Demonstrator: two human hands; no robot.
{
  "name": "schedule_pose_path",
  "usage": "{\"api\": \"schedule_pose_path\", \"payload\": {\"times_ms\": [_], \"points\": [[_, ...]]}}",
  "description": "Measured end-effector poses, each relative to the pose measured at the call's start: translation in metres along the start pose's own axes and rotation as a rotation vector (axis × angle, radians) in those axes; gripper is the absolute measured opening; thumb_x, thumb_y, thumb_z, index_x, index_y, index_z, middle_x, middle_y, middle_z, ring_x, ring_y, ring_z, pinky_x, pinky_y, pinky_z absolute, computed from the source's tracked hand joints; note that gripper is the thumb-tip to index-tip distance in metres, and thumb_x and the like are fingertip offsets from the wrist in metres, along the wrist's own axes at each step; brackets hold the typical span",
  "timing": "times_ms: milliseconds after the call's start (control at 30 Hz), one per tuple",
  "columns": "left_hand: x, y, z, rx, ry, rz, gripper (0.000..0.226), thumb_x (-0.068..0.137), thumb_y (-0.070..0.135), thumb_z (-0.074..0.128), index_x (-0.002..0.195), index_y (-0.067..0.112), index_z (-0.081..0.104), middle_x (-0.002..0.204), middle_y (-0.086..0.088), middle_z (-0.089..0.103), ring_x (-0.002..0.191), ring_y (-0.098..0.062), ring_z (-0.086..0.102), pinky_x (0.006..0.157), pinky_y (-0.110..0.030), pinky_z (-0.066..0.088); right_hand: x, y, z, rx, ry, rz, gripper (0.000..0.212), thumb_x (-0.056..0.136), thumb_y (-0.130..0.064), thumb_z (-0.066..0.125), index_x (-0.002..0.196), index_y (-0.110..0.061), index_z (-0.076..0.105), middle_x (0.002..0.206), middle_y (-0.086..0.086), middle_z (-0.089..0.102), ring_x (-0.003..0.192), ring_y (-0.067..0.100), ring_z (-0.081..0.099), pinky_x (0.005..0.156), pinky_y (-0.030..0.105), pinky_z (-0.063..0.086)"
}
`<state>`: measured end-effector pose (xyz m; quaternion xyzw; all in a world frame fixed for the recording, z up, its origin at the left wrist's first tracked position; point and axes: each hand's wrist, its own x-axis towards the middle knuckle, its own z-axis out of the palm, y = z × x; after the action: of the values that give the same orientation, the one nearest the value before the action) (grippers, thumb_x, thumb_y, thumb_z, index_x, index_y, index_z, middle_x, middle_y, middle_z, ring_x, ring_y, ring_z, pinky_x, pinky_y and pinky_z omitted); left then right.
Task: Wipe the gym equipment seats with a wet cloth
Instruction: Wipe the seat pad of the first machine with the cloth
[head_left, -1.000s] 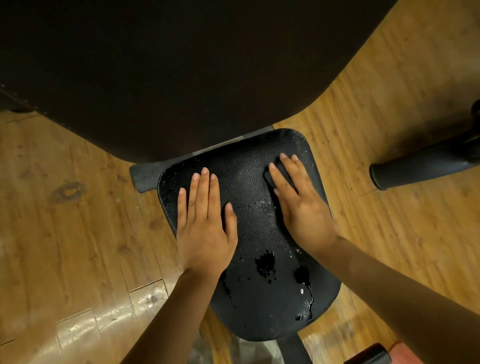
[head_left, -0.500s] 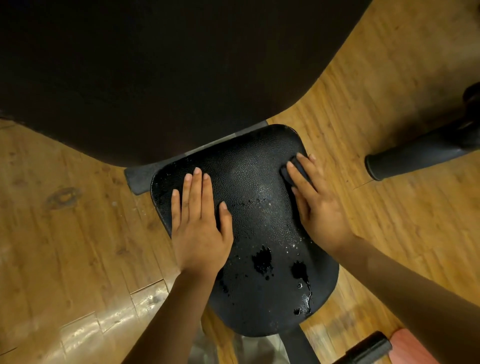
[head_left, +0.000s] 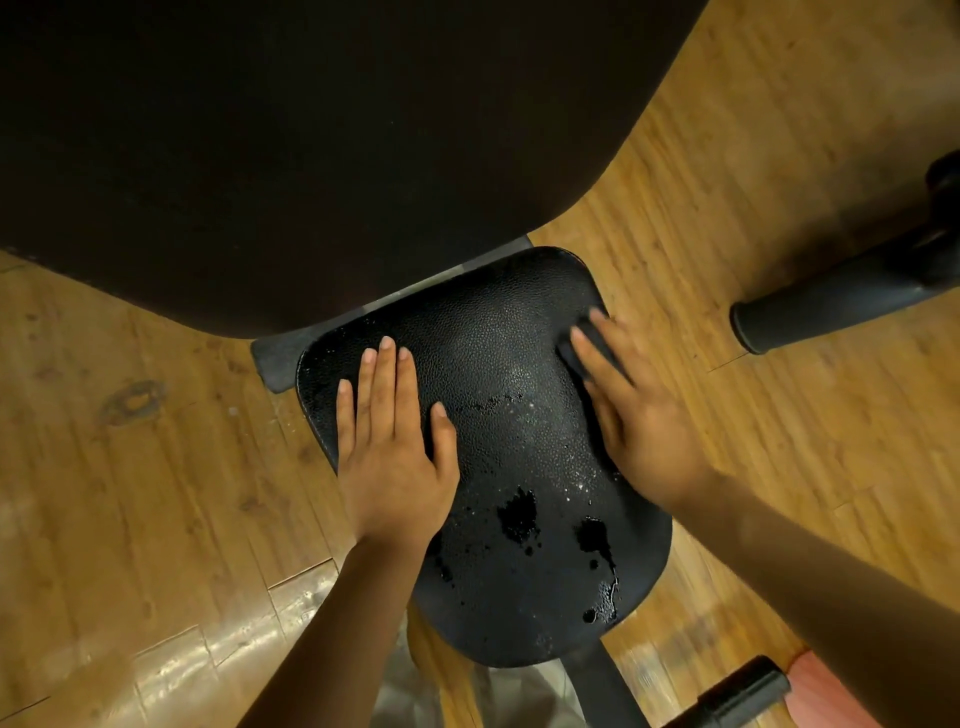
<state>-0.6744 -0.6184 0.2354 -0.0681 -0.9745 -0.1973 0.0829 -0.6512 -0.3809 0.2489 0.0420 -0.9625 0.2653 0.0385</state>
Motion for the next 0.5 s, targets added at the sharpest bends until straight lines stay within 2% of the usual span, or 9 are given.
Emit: {"api": "schedule_pose_path", "payload": {"times_ms": [133,267,400,500], "points": [[-0.001,0.002,0.000,0.009,0.002,0.002,0.054,0.101,0.026,0.043,0.149,0.002,0.040,0.158,-0.011,0.034,0.149,-0.024,0.026,0.124,-0.043,0.015,-0.027,-0.002,-0.004,0.011,-0.023,0.010,0.047,0.106,-0.023,0.041,0.151,-0.012,0.039,0.161,0.014,0.028,0.152,0.034,0.019,0.121,0.050,0.026],[0.000,0.003,0.001,0.015,0.003,0.004,0.054,0.101,0.027,0.041,0.149,0.002,0.040,0.158,-0.012,0.034,0.149,-0.025,0.026,0.124,-0.043,0.017,0.042,-0.002,0.006,0.010,0.064,0.037,0.045,0.106,-0.025,0.040,0.147,-0.008,0.048,0.157,0.019,0.035,0.148,0.039,0.026,0.119,0.045,0.028],[0.000,0.000,0.002,0.023,0.007,0.012,0.053,0.102,0.027,0.040,0.149,0.002,0.040,0.158,-0.012,0.035,0.149,-0.025,0.027,0.123,-0.046,0.019,0.114,0.001,0.021,-0.004,0.118,0.149,0.041,0.104,-0.014,0.044,0.143,-0.004,0.052,0.152,0.025,0.039,0.144,0.045,0.031,0.118,0.051,0.030],[-0.002,-0.001,0.002,0.022,0.008,0.011,0.053,0.102,0.028,0.039,0.149,0.002,0.040,0.157,-0.012,0.036,0.149,-0.025,0.027,0.123,-0.046,0.020,0.102,0.002,0.022,0.001,0.119,0.152,0.042,0.105,-0.015,0.044,0.145,-0.004,0.049,0.152,0.025,0.039,0.142,0.043,0.036,0.113,0.056,0.037]]}}
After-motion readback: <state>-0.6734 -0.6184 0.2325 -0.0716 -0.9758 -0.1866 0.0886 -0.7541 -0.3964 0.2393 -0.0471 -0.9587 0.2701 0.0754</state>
